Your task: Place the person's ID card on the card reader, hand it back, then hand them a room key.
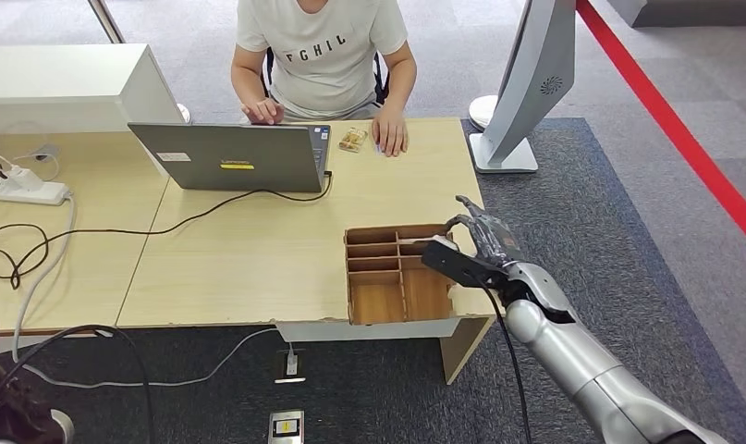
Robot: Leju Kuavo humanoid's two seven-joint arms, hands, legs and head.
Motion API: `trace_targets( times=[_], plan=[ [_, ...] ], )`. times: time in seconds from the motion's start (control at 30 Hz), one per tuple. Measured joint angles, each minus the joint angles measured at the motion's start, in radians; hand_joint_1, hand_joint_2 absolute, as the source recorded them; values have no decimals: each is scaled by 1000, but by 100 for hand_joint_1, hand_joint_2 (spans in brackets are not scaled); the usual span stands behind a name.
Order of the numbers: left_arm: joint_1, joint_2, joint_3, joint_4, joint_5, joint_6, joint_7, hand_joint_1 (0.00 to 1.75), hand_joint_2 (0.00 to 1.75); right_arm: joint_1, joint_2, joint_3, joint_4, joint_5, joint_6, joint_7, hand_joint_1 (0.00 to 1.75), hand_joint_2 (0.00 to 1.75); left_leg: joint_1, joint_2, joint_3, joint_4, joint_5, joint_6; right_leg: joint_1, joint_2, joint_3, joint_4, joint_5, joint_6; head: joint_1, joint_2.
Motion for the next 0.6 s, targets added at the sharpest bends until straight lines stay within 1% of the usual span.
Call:
trace_targets(
  times=[0.2,0.27,0.3,0.33,0.37,0.43,0.47,0.5,0.53,0.6],
  plan=[
    [1,0,-1,0,2,0,10,0,175,13,-15,-15,-20,-22,-6,0,175,175,0,0,0,0,0,0,0,0,0,0,0,0,0,0],
    [1,0,-1,0,5,0,11,0,175,17,-18,-20,-27,-32,-7,1,170,175,0,0,0,0,0,0,0,0,0,0,0,0,0,0],
    [1,0,-2,0,6,0,11,0,175,19,-20,-22,-30,-36,-7,2,162,175,0,0,0,0,0,0,0,0,0,0,0,0,0,0],
    [1,0,-2,0,7,0,12,0,175,21,-21,-24,-34,-40,-7,4,147,175,0,0,0,0,0,0,0,0,0,0,0,0,0,0],
    [1,0,-2,0,7,0,12,0,175,23,-22,-26,-36,-43,-7,5,121,175,0,0,0,0,0,0,0,0,0,0,0,0,0,0],
    [0,0,-3,0,7,0,12,0,175,25,-25,-28,-42,-47,-7,7,48,175,0,0,0,0,0,0,0,0,0,0,0,0,0,0],
    [0,0,-4,0,7,0,13,0,175,26,-26,-29,-44,-49,-7,7,19,175,0,0,0,0,0,0,0,0,0,0,0,0,0,0],
    [0,0,-4,0,7,0,14,0,175,27,-28,-29,-46,-50,-8,8,3,175,0,0,0,0,0,0,0,0,0,0,0,0,0,0],
    [0,0,-5,0,6,0,15,0,175,28,-29,-30,-49,-51,-9,9,0,175,0,0,0,0,0,0,0,0,0,0,0,0,0,0],
    [-1,0,-6,0,6,0,17,0,175,30,-30,-30,-53,-50,-15,14,0,175,0,0,0,0,0,0,0,0,0,0,0,0,0,0]
  ],
)
